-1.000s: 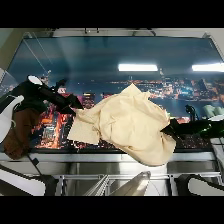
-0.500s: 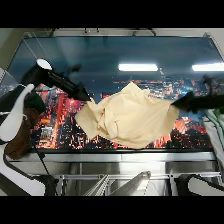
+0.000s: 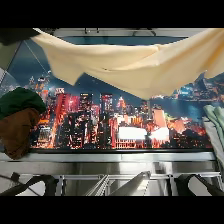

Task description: Fold the shirts.

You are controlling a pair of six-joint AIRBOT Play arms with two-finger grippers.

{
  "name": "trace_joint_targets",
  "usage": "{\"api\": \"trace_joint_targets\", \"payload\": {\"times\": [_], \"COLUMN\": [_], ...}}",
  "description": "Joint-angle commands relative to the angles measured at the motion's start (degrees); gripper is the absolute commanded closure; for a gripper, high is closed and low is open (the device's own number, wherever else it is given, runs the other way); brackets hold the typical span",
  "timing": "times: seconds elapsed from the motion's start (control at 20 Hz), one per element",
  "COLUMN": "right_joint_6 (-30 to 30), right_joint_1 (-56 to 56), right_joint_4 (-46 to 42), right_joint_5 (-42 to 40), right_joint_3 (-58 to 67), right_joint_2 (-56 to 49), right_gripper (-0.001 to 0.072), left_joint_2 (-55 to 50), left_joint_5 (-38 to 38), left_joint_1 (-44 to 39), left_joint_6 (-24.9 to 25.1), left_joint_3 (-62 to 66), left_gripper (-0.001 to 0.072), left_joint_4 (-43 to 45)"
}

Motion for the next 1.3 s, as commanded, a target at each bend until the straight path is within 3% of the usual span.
{"api": "trace_joint_targets", "payload": {"times": [0.0, 0.2, 0.4, 0.45, 0.5, 0.55, 0.65, 0.85, 1.0, 1.25], "right_joint_6": [-0.90, -0.83, -0.76, -0.79, -0.66, 0.33, 2.62, 4.15, 5.20, 5.84], "right_joint_1": [-0.13, 3.13, 12.76, 14.73, 15.98, 16.31, 15.41, 8.66, 4.85, 2.62], "right_joint_4": [0.48, 0.00, -7.23, -8.39, -8.76, -8.63, -8.52, -9.22, -18.97, -28.65], "right_joint_5": [-2.95, 0.98, 1.20, 0.68, 0.26, 0.35, 1.64, 12.02, 20.11, 11.32], "right_joint_3": [1.62, 1.40, 1.38, 1.38, 1.40, 1.42, 1.42, 1.36, -2.49, -28.46], "right_joint_2": [2.58, -4.72, -17.55, -21.40, -25.00, -27.76, -30.58, -29.11, -26.05, -15.30], "right_gripper": [0.0690, 0.0689, 0.0678, 0.0579, 0.0402, 0.0363, 0.0365, 0.0368, 0.0368, 0.0363], "left_joint_2": [8.46, 10.49, 6.71, 5.20, 3.41, 1.18, -3.19, -11.98, -15.85, -22.91], "left_joint_5": [1.97, 2.19, 3.52, 3.63, 4.09, 4.04, 3.50, -0.85, -0.09, -0.61], "left_joint_1": [4.15, 3.93, 4.52, 4.52, 4.52, 4.55, 4.98, 7.52, 7.56, 4.55], "left_joint_6": [0.50, 4.26, 8.72, 9.33, 9.84, 9.86, 9.86, 9.35, 8.46, 8.26], "left_joint_3": [-6.71, -25.35, -38.32, -40.33, -42.14, -42.95, -41.90, -33.97, -31.21, -31.26], "left_gripper": [0.0686, 0.0688, 0.0690, 0.0687, 0.0541, 0.0327, -0.0001, -0.0002, -0.0002, -0.0002], "left_joint_4": [-0.50, -0.50, -0.46, -0.48, -0.48, -0.46, -0.46, 1.49, 10.05, 13.46]}}
